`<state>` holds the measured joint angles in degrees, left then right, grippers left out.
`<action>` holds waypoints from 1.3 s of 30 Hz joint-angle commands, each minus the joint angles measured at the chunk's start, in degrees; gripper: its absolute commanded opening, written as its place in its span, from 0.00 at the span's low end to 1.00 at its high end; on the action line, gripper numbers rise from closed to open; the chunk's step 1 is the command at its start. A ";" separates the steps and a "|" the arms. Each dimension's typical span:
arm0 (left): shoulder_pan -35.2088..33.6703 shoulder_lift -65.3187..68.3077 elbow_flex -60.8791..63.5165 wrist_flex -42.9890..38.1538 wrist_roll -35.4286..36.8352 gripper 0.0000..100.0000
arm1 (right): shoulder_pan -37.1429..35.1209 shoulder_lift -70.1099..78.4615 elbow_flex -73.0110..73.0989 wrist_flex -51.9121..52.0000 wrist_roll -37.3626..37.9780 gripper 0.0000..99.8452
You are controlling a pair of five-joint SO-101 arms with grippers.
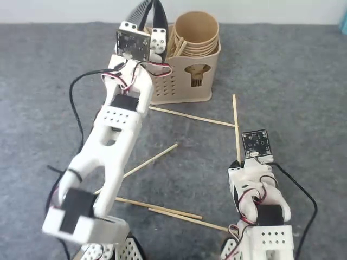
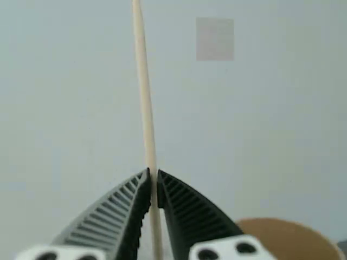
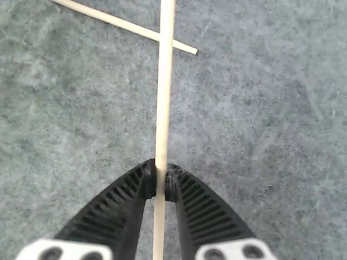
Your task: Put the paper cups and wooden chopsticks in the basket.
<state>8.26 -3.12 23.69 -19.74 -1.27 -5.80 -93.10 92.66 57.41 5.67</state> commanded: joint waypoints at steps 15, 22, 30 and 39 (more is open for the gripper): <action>-3.78 -1.67 -2.51 2.81 0.70 0.18 | 0.22 -1.10 -1.14 -0.84 1.32 0.01; -7.03 -18.02 5.23 18.81 0.44 0.17 | 0.22 -1.10 -1.14 -0.84 1.32 0.01; -7.38 -45.45 18.51 43.96 0.70 0.15 | 0.22 -1.10 -1.14 -0.84 1.32 0.01; -7.47 -70.07 39.34 53.98 0.70 0.03 | 0.22 -1.10 -1.14 -0.57 0.88 0.01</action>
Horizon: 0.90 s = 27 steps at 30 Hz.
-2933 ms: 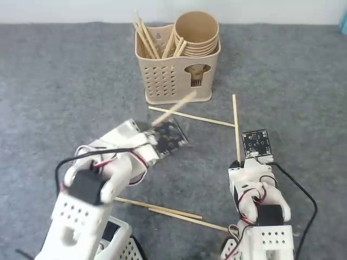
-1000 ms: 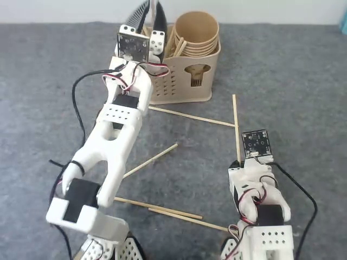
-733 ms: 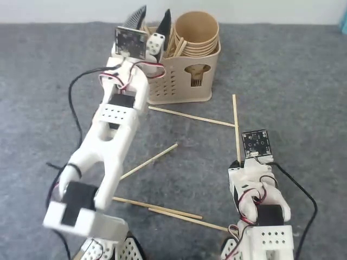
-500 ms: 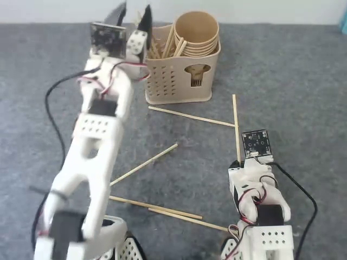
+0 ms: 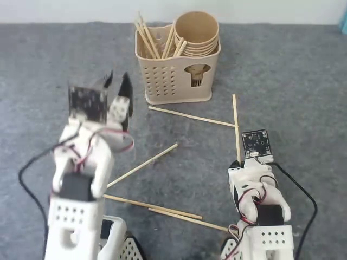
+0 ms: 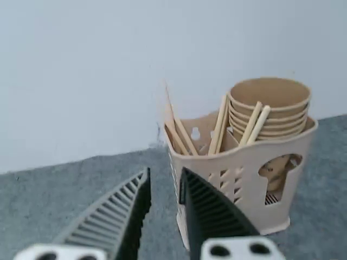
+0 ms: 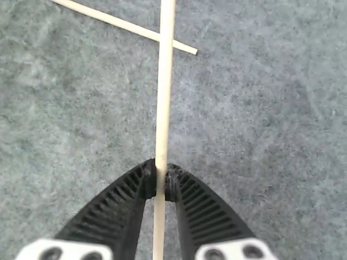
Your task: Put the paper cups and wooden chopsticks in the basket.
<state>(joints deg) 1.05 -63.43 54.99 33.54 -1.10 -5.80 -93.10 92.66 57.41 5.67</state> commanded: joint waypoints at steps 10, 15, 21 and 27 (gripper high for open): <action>-10.73 -25.67 28.97 0.53 0.70 0.01 | 0.13 -1.10 -5.71 -3.12 -4.13 0.01; -15.74 -29.01 40.22 -6.07 0.70 0.01 | -0.40 -1.10 -15.82 -3.30 -4.48 0.01; -17.23 -27.69 41.89 -4.22 0.62 0.01 | -5.23 -0.40 -29.71 -4.79 -4.48 0.01; -17.41 -27.52 41.89 -3.78 0.62 0.01 | -12.18 -0.04 -32.79 -22.37 -4.48 0.01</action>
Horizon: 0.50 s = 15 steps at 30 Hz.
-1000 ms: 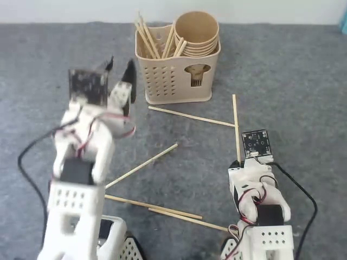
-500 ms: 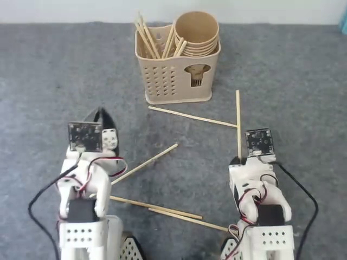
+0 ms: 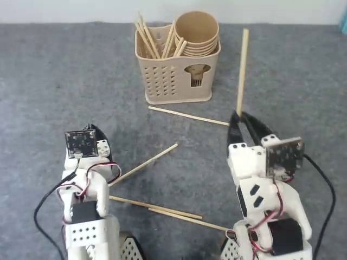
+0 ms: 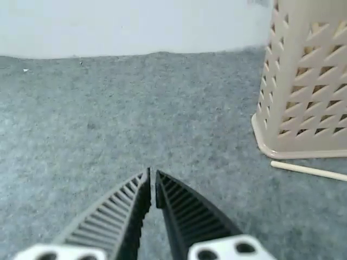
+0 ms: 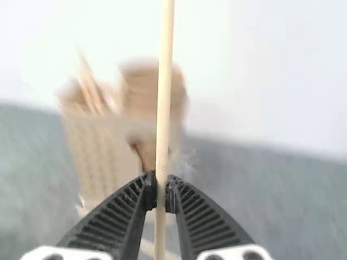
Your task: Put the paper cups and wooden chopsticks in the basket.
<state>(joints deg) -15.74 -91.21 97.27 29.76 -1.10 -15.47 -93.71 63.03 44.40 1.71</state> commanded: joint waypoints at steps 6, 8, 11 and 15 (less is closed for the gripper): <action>-0.62 0.26 -0.40 1.41 0.62 0.01 | -5.85 10.51 -3.60 -30.99 -0.53 0.01; -0.62 0.26 -0.40 1.41 0.62 0.01 | -7.08 15.16 -4.04 -38.02 -0.53 0.01; -0.62 0.26 -0.40 1.41 0.62 0.01 | -9.19 22.73 -5.98 -46.02 -0.26 0.01; -0.62 0.35 -0.40 1.41 0.62 0.01 | -11.47 34.42 -12.04 -53.93 -0.53 0.01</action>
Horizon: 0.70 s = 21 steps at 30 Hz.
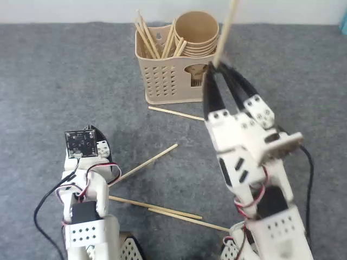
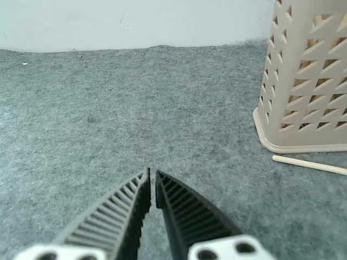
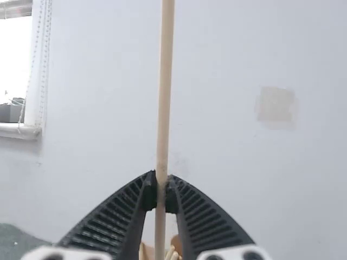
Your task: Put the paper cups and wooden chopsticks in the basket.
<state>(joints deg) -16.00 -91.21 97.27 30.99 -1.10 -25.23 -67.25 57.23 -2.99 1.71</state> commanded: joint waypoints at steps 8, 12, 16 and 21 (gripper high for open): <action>-0.35 0.35 -0.40 0.18 0.53 0.02 | -3.56 34.86 -23.82 -22.11 -0.44 0.01; -0.35 0.35 -0.40 0.18 0.53 0.02 | -3.56 47.43 -34.90 -22.02 -0.44 0.01; -0.35 0.35 -0.31 0.00 0.44 0.02 | -4.09 59.56 -44.40 -22.02 -0.26 0.01; -0.35 0.35 -0.31 0.00 0.35 0.02 | -4.26 72.13 -53.10 -22.02 -0.09 0.01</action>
<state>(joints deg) -16.00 -91.21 97.27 30.99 -1.10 -29.01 1.05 10.90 -23.56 1.71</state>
